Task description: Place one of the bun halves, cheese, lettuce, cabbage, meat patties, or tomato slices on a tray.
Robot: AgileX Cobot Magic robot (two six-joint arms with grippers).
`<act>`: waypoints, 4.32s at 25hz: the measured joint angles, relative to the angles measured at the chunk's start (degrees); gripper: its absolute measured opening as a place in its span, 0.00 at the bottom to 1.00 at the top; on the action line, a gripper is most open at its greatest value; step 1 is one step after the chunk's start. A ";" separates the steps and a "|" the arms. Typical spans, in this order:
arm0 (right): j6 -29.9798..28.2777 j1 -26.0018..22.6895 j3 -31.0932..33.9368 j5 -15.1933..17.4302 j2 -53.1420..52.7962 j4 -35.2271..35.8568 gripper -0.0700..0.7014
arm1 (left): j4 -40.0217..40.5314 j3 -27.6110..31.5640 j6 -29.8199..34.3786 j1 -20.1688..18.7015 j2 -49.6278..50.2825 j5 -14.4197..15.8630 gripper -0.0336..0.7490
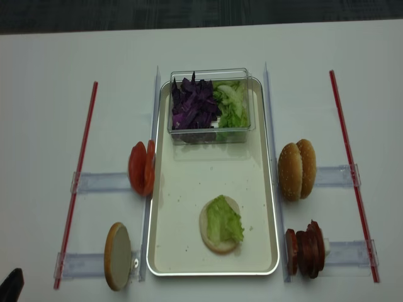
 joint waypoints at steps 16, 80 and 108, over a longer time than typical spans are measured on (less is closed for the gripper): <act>-0.26 0.00 0.00 0.18 -7.72 0.00 0.46 | 0.00 0.00 0.00 0.00 0.00 0.00 0.39; -0.47 2.13 0.00 0.44 -7.72 0.00 0.46 | 0.00 0.00 0.00 0.00 0.00 0.00 0.39; -0.47 2.13 0.00 0.44 -7.72 0.00 0.46 | 0.00 0.00 0.00 0.00 0.00 0.00 0.39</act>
